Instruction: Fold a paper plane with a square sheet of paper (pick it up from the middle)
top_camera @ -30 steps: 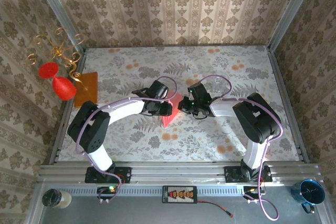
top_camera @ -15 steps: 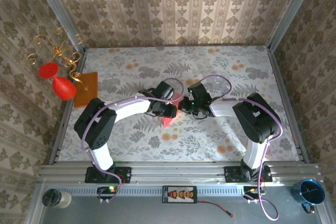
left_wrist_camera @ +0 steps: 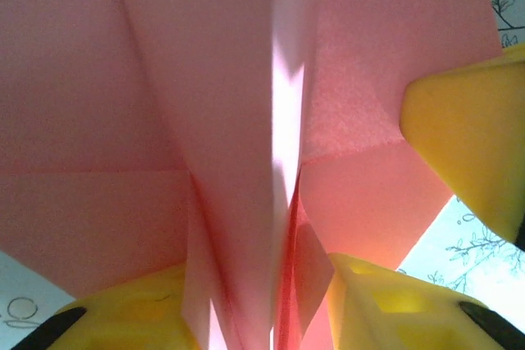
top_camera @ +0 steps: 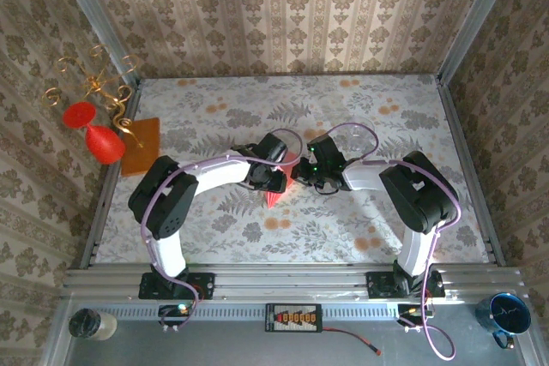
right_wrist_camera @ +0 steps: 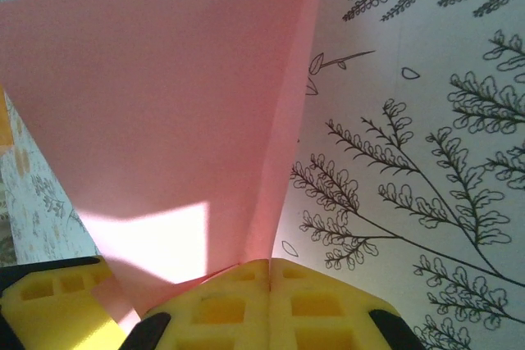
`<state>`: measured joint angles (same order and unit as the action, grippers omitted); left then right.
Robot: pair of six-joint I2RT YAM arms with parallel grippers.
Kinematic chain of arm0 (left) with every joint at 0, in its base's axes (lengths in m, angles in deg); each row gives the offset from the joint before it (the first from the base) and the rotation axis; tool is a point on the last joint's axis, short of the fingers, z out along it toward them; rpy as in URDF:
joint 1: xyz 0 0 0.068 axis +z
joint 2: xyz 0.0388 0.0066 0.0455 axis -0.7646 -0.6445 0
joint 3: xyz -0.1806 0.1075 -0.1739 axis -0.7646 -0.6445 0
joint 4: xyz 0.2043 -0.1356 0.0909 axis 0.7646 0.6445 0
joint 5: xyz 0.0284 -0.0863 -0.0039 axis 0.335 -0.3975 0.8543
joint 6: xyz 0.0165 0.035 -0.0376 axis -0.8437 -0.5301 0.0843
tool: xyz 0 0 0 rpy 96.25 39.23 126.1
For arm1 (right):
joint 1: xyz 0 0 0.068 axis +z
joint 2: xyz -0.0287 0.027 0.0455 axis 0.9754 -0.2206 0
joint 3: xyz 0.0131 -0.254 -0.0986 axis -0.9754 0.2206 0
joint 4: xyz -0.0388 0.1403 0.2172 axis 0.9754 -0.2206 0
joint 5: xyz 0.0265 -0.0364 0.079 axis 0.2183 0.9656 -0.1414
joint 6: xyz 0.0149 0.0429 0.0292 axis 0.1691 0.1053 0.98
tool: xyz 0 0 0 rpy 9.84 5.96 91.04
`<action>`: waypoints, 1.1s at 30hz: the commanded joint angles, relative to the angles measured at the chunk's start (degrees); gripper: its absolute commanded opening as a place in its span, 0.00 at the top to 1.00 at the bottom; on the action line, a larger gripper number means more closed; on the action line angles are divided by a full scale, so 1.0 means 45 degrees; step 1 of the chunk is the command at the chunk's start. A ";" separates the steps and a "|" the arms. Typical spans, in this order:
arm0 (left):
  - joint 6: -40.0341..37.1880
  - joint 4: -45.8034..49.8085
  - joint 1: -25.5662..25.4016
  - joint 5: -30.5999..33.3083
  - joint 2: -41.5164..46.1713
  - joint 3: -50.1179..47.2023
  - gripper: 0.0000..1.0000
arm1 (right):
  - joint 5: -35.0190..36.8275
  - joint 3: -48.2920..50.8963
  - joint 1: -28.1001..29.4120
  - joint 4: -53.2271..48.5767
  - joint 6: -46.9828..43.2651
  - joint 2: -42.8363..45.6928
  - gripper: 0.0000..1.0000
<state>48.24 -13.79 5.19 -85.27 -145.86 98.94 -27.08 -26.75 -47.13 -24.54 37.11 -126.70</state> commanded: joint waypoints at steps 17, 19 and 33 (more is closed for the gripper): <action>-0.0437 0.0752 -0.0128 0.0949 -0.0103 0.0526 0.80 | 0.0244 0.1100 -0.0523 0.0598 0.0401 0.1148 0.63; -0.0519 0.0871 -0.0145 0.1075 -0.0055 0.0665 0.83 | 0.0578 0.1381 -0.0548 0.0574 0.0391 0.1477 0.59; -0.1281 0.1393 0.0745 0.1694 -0.0307 0.2203 0.90 | 0.2947 0.3425 -0.0990 0.0300 0.0251 0.4333 0.40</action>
<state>44.83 -9.31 7.37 -79.72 -146.49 105.91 -18.01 -12.58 -50.93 -22.27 38.81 -109.85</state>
